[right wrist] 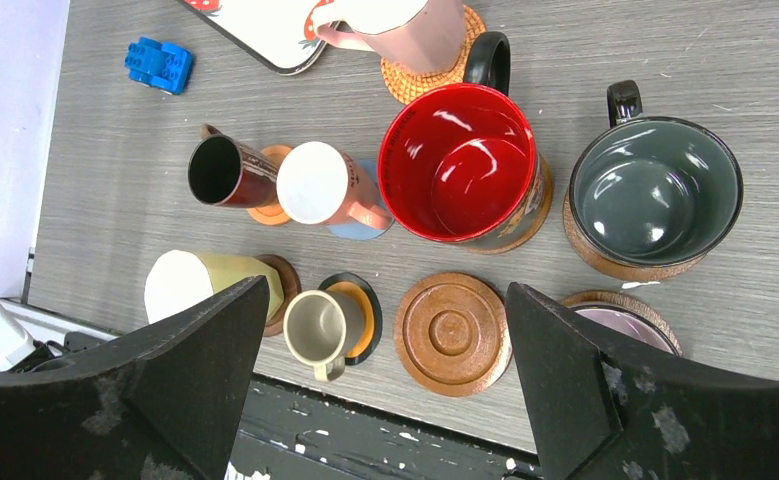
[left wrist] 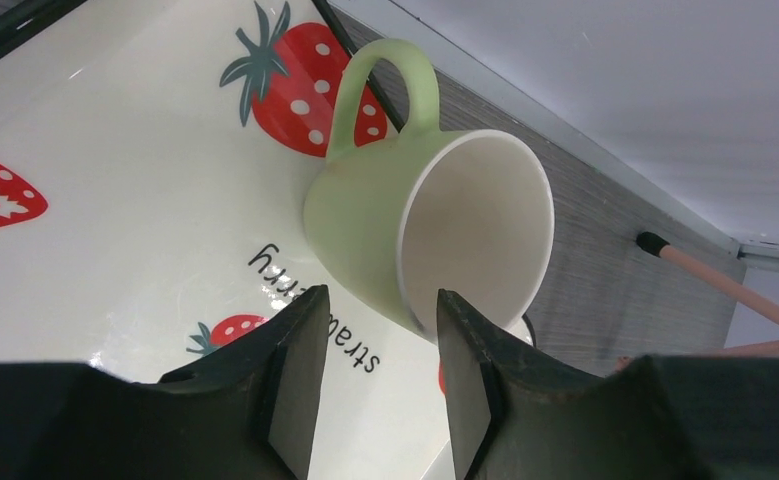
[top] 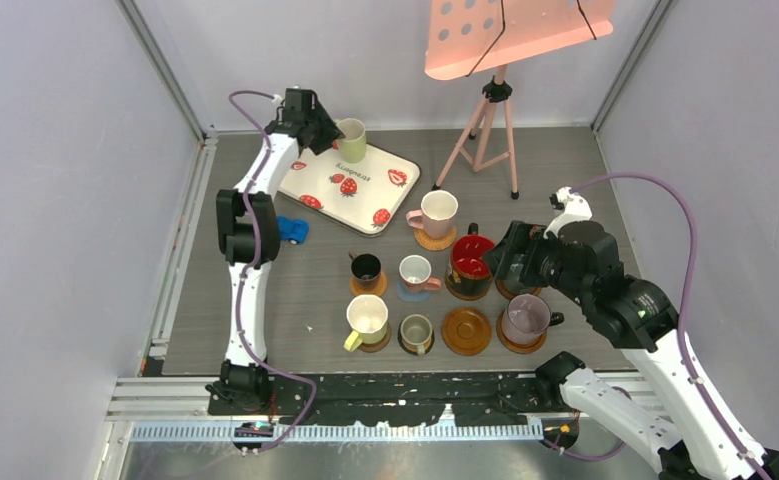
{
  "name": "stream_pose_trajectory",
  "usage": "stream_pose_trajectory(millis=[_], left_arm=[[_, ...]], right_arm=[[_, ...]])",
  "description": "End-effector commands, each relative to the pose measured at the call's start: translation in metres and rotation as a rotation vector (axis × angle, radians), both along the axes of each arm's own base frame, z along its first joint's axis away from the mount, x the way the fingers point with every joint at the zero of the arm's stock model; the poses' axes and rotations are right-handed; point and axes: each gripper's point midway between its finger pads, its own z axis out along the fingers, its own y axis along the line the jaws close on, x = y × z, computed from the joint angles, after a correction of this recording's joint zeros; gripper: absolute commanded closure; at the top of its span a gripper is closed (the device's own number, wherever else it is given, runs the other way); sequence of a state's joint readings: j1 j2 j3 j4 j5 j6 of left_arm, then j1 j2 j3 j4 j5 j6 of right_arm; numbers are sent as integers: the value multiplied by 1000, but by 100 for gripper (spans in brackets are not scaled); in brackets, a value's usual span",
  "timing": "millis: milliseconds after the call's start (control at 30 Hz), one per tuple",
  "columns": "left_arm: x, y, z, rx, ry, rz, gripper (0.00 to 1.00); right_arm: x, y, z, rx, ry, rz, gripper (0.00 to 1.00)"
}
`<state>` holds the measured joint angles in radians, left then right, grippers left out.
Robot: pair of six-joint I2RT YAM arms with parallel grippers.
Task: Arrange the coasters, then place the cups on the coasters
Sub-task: Pick up the cup from the tray.
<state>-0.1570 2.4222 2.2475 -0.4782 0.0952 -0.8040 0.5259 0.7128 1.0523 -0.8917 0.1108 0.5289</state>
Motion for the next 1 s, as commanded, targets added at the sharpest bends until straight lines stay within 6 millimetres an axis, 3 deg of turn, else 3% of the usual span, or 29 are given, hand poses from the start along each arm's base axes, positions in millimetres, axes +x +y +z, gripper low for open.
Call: stream_pose_trajectory(millis=[0,167,433,600,700,833,967], left_arm=[[-1,0,-14,-7,20,-16,55],[0,-4,-14,-23,12,-16,57],[-7,1,-15,-15,16,-8,70],[-15,2,-20,-2,47,-15,72],[-18,6,-20,0,45,-14,82],[-23,14,-4,9,9,-9,98],[-28,23,33,58,-62,-21,100]], right_arm=[[2,-1,9,26,-30,-16,4],[-1,-2,7,29,-24,-18,4],[-2,-2,12,36,-30,-19,4],[-4,-3,13,40,-34,-19,4],[-6,-4,11,47,-33,-22,4],[-7,-3,8,56,-25,-24,4],[-9,-1,9,69,-27,-14,4]])
